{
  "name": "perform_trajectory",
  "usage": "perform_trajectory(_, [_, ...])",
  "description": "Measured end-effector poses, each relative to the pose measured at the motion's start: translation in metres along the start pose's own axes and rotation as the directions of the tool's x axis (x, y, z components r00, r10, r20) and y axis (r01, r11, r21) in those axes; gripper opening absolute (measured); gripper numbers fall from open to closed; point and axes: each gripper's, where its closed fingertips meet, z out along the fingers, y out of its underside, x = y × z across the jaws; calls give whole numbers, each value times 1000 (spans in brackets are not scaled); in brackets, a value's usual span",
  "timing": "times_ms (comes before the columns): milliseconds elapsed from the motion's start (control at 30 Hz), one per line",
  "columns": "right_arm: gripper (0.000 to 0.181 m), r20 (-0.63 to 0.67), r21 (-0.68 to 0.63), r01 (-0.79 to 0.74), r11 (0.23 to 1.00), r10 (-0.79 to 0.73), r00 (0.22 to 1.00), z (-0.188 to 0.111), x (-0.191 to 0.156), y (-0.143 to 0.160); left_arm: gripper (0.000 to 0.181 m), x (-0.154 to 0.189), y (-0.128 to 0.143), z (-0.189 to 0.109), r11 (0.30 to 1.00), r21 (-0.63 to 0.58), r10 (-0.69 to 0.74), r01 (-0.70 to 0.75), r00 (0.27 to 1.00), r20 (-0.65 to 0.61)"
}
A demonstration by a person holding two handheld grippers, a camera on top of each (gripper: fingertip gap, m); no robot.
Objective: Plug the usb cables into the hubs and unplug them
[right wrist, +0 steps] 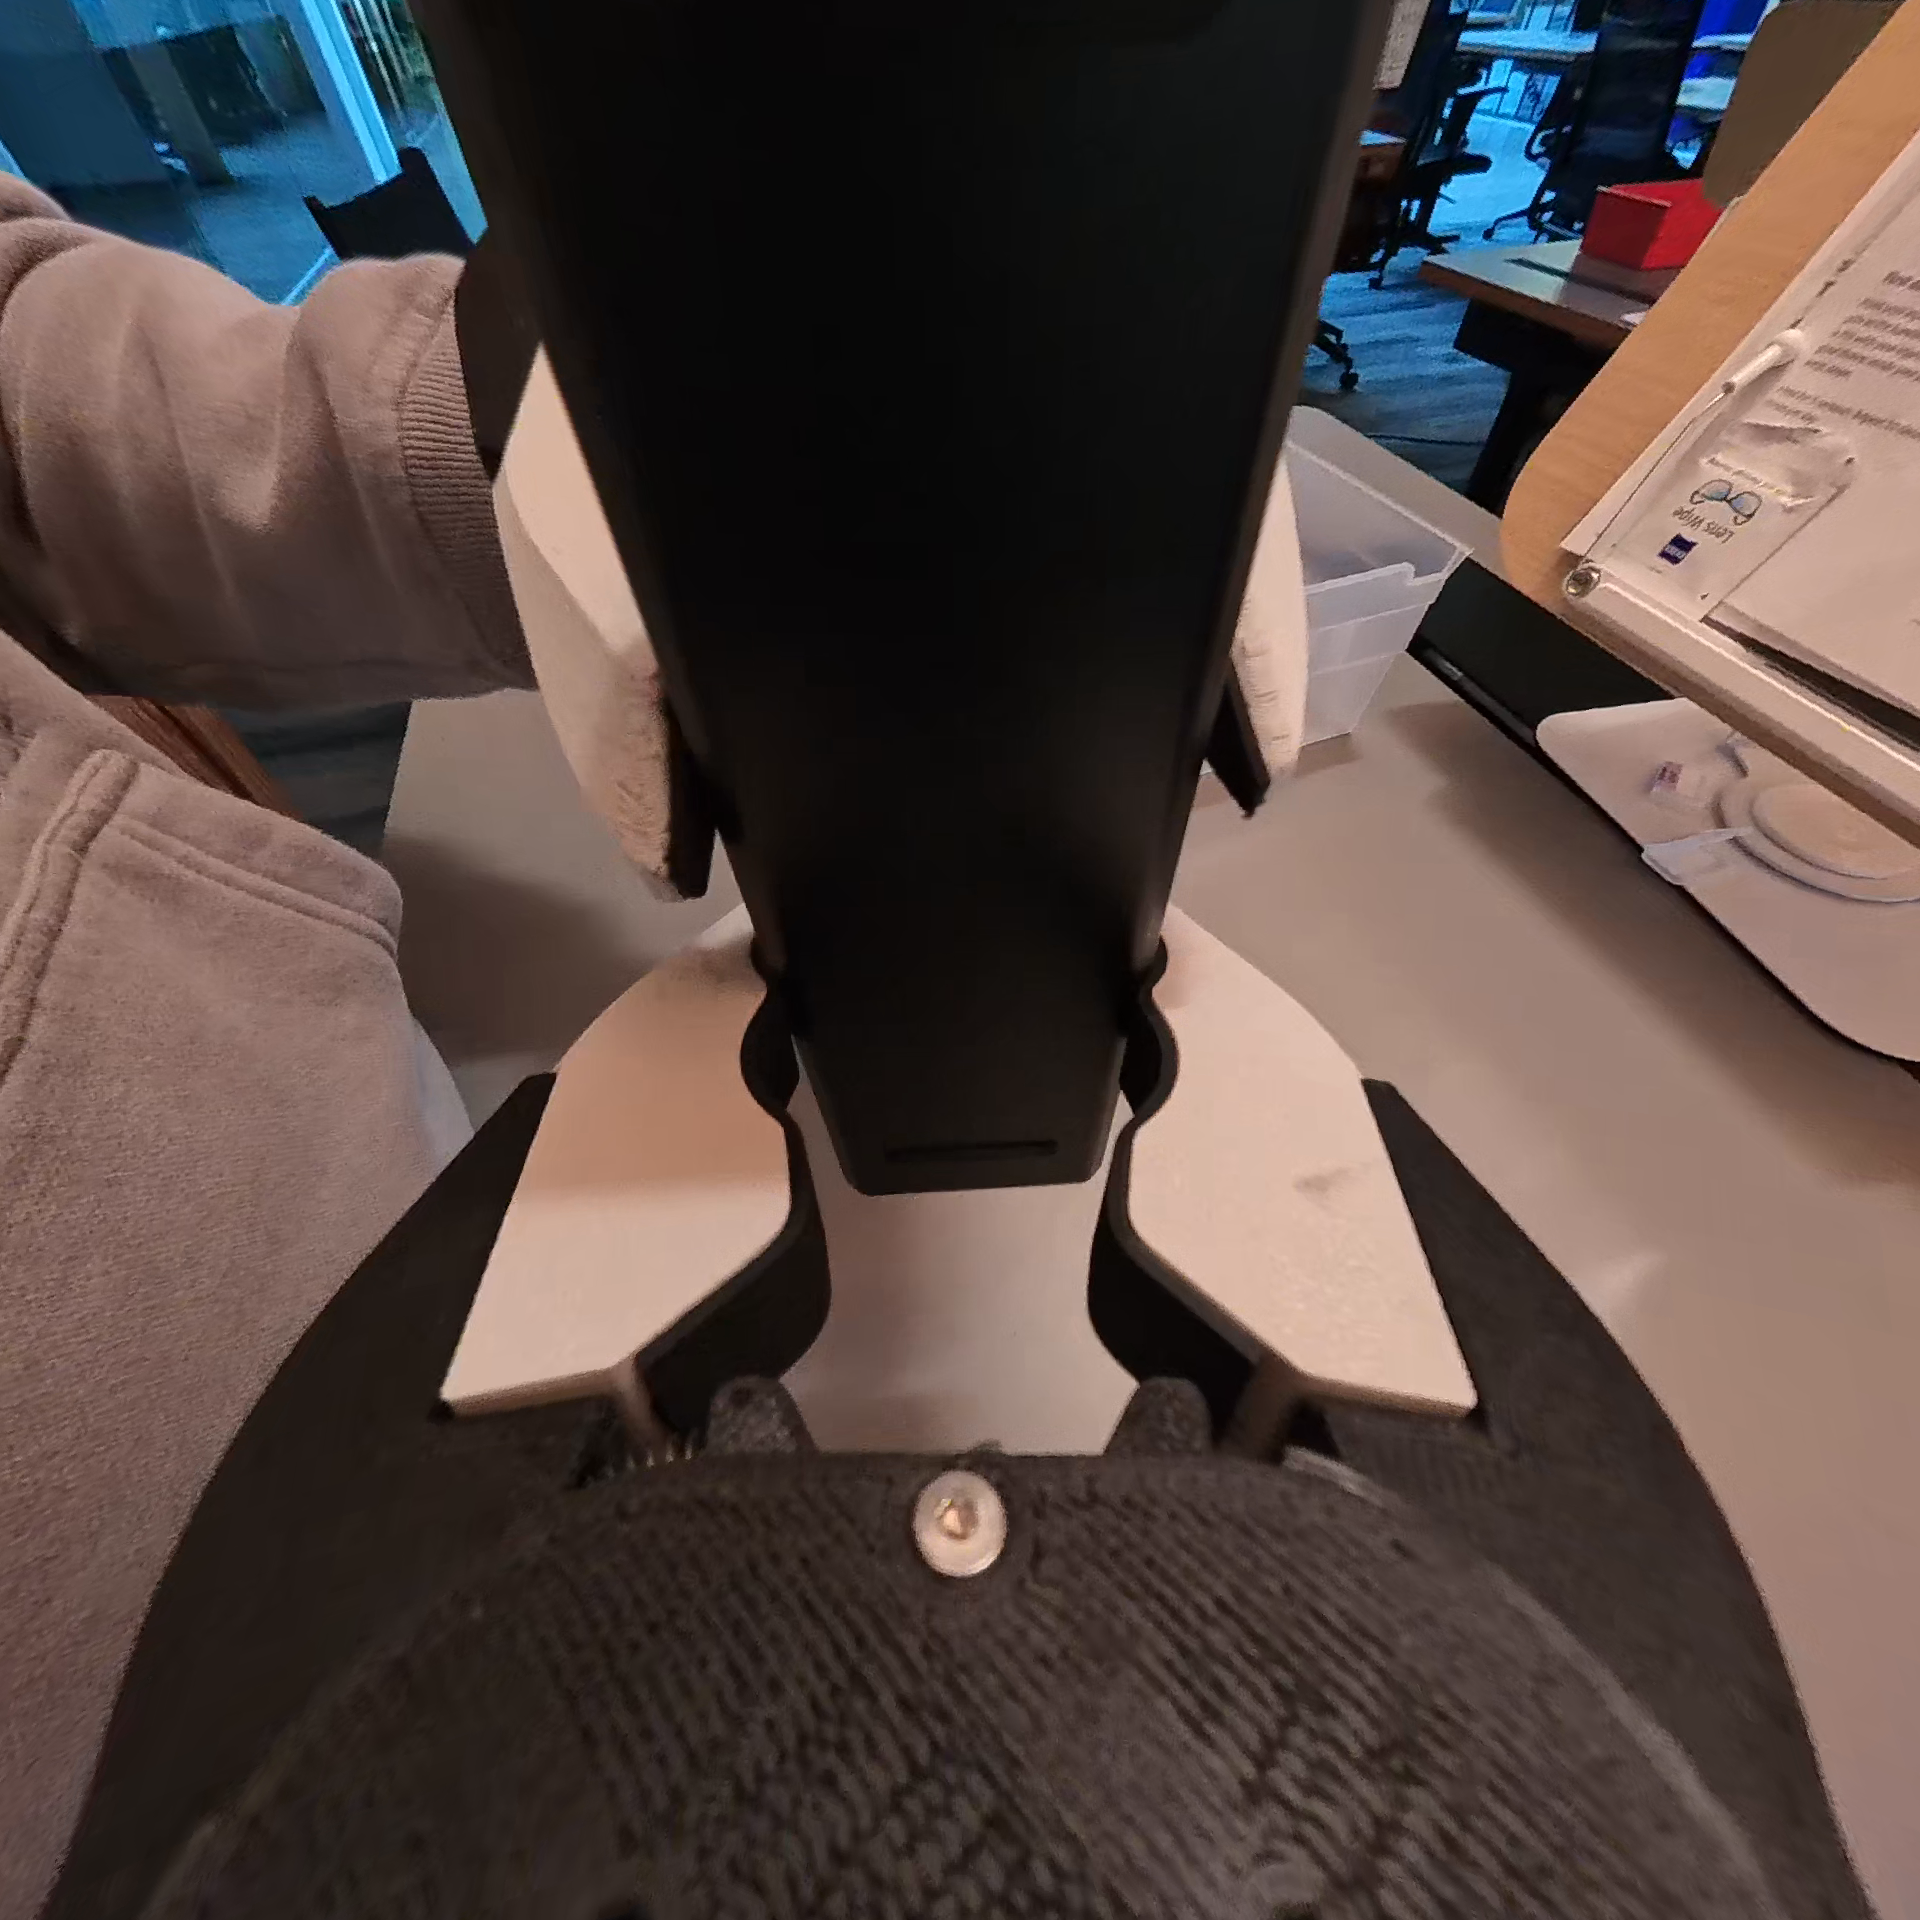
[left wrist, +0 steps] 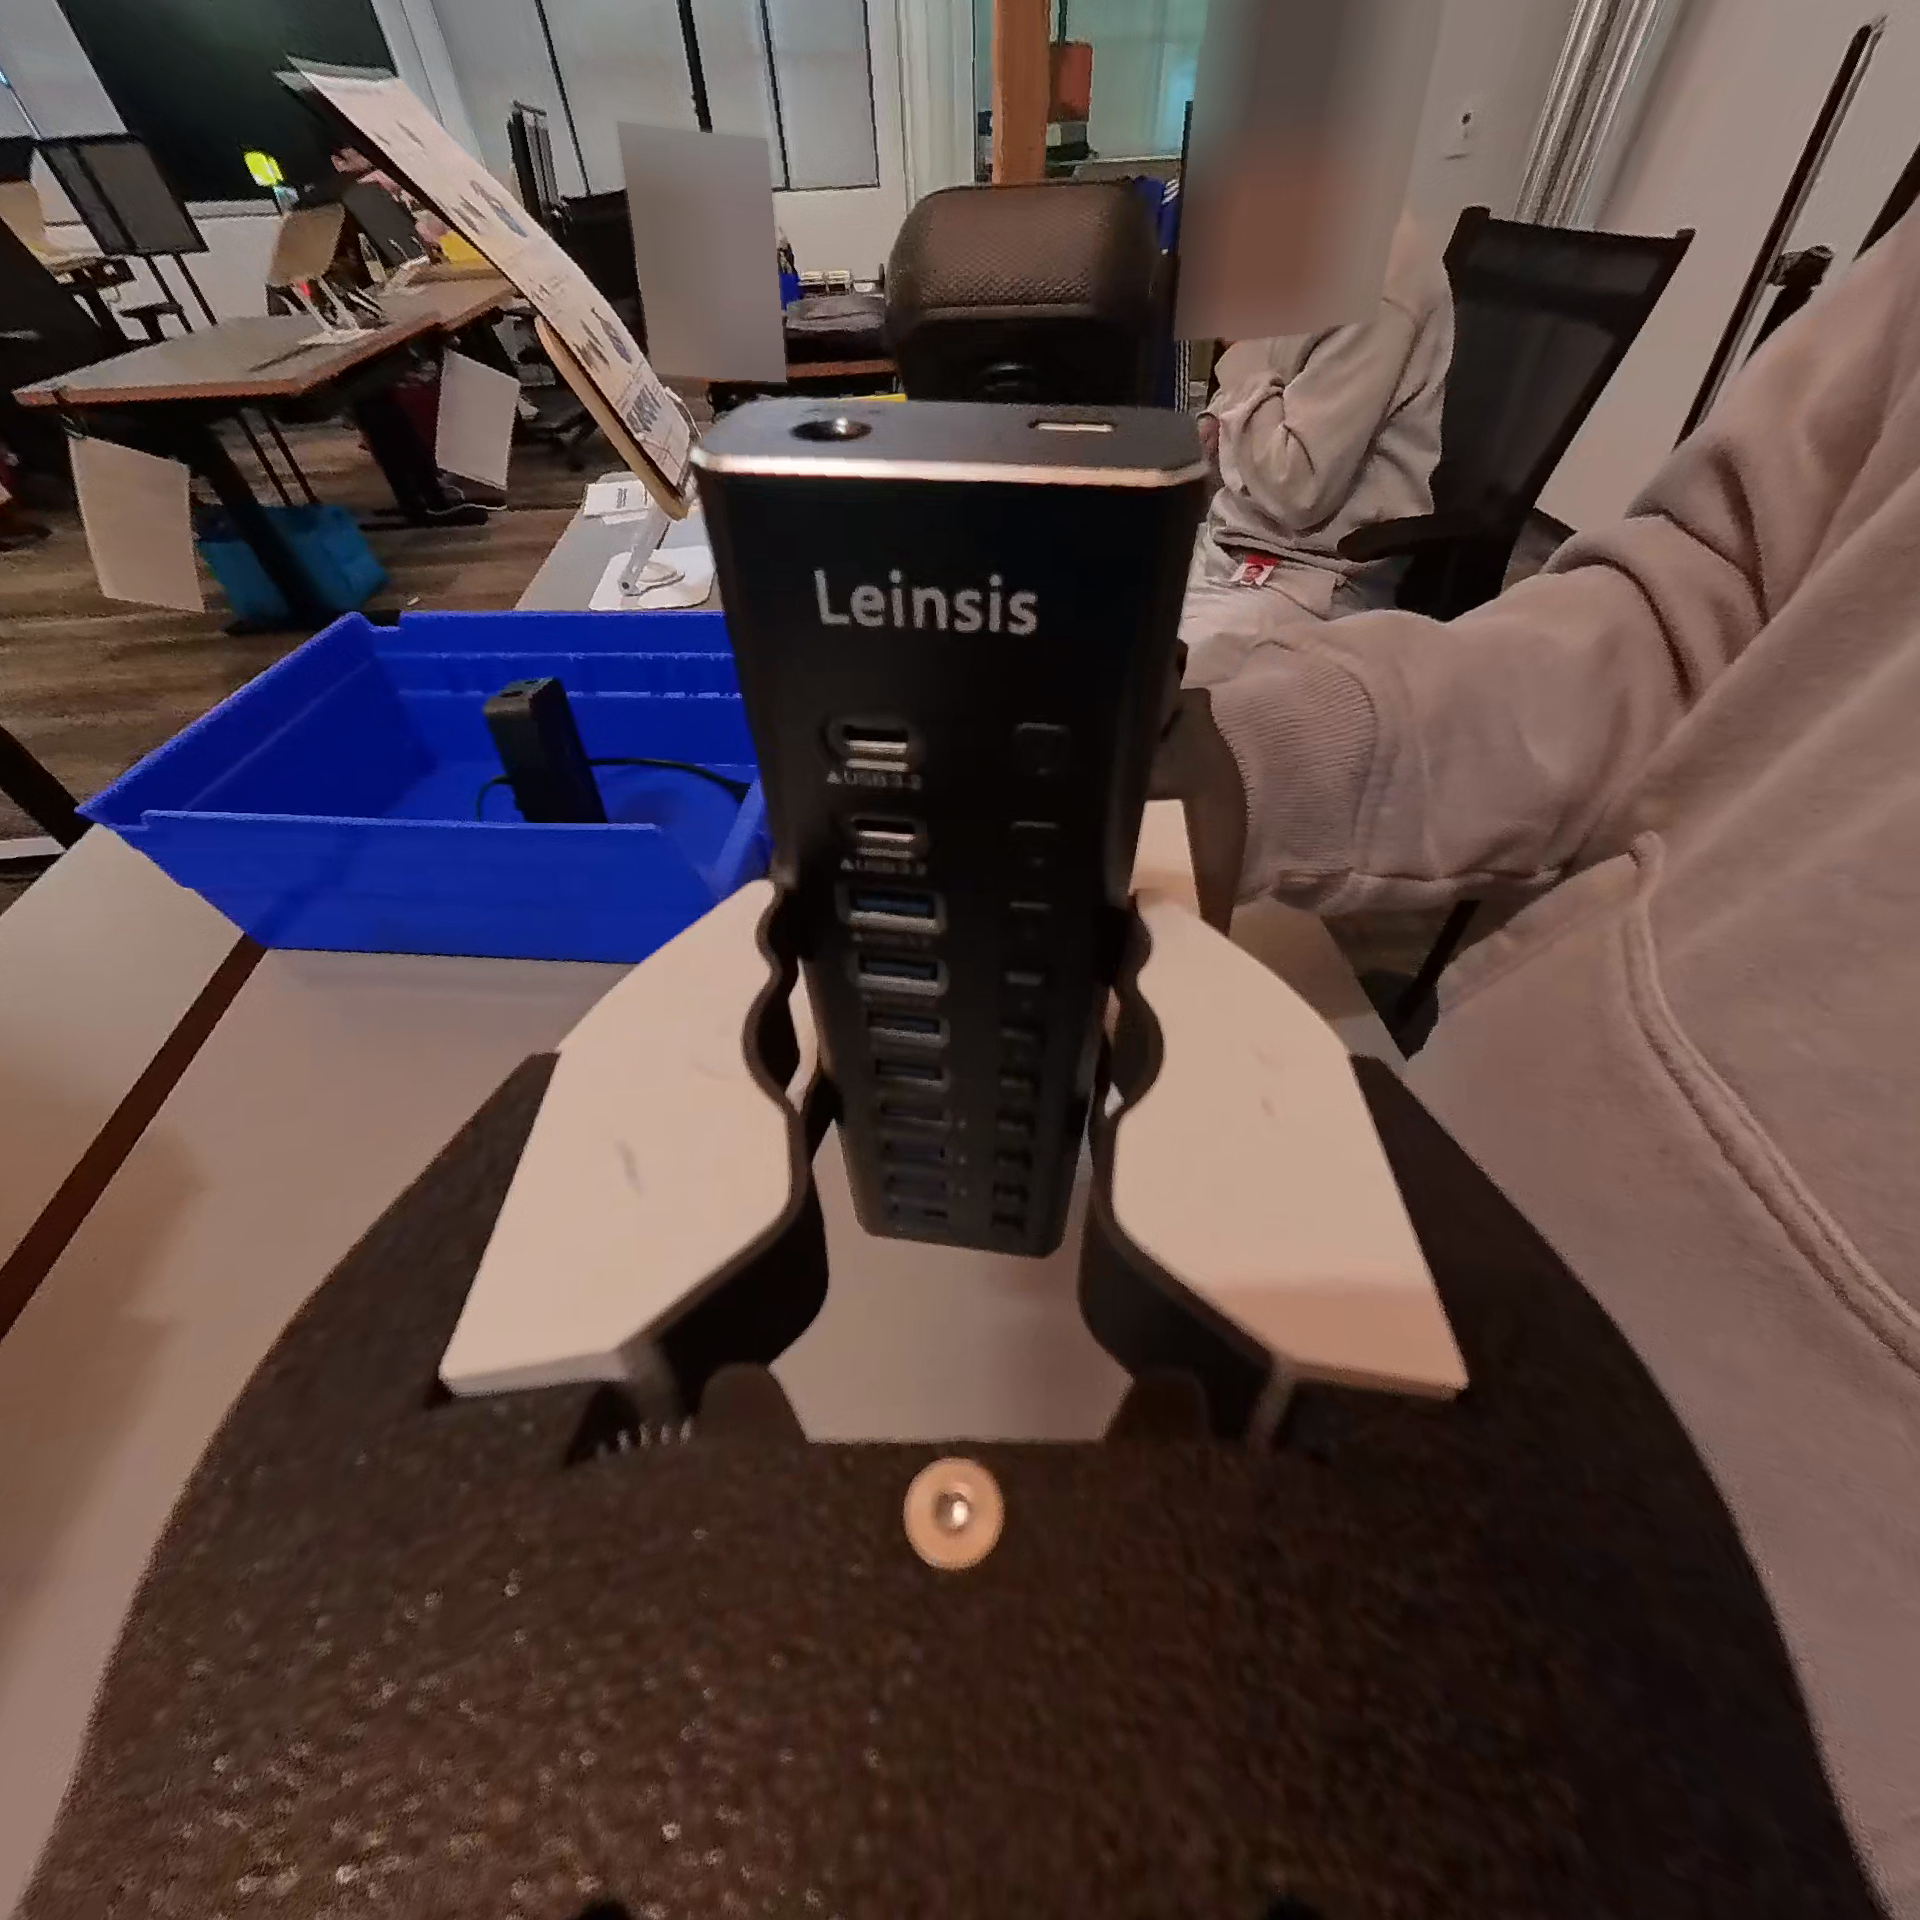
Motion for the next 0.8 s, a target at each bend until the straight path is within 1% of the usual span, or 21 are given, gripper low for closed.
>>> perform_trajectory(100, [62, 9, -35, -3, 999, 4, 1000, 2, -1, 7, 57, 0, 6, 1, 1000, 4, -7, 7, 1000, 7])
perform_trajectory(200, [64, 33, -15, -38, 999, 38, 999, 1, -3, 10, 57, 0, 9, 0, 999, 32, -45, 44, 999, 12])
perform_trajectory(233, [69, 55, -7, -49, 999, 49, 997, -3, -5, 9, 57, -2, 10, -1, 998, 30, -54, 53, 998, 20])
perform_trajectory(267, [76, 48, 9, -60, 998, 60, 997, -9, -2, 7, 57, -6, 13, -2, 999, 14, -51, 50, 998, 49])
perform_trajectory(333, [85, -4, 90, -78, 993, 78, 997, -25, 7, -8, 57, -15, 23, -6, 998, -50, -25, 31, 993, 114])
perform_trajectory(367, [83, -24, 140, -77, 987, 81, 996, -33, 11, -19, 57, -16, 27, -7, 997, -79, -17, 27, 992, 127])
perform_trajectory(400, [77, -41, 185, -74, 980, 83, 996, -40, 13, -29, 57, -16, 31, -7, 995, -91, -15, 27, 991, 130])
perform_trajectory(467, [73, -32, 239, -62, 969, 71, 997, -43, 10, -45, 57, -11, 33, -3, 996, -89, -20, 28, 995, 99])
perform_trajectory(533, [74, -41, 237, -41, 971, 52, 998, -39, 10, -50, 57, -6, 32, 2, 997, -75, -25, 30, 997, 73])
perform_trajectory(600, [61, 18, 241, -26, 970, 22, 1000, -35, -1, -52, 57, -2, 30, 6, 998, -63, -25, 29, 998, 51])
perform_trajectory(633, [59, 6, 236, -32, 971, 31, 999, -33, 1, -51, 57, -1, 31, 8, 997, -66, -26, 29, 999, 46])
perform_trajectory(700, [58, 2, 218, 1, 976, -1, 1000, -34, 0, -48, 57, -1, 32, 10, 997, -73, -15, 18, 999, 51])
perform_trajectory(733, [58, 4, 216, 1, 976, -2, 1000, -36, 0, -49, 57, 0, 31, 10, 998, -61, -13, 16, 998, 54])
perform_trajectory(800, [58, 11, 263, -18, 965, 16, 1000, -40, 0, -59, 57, 1, 21, 11, 999, 9, -32, 32, 998, 59])
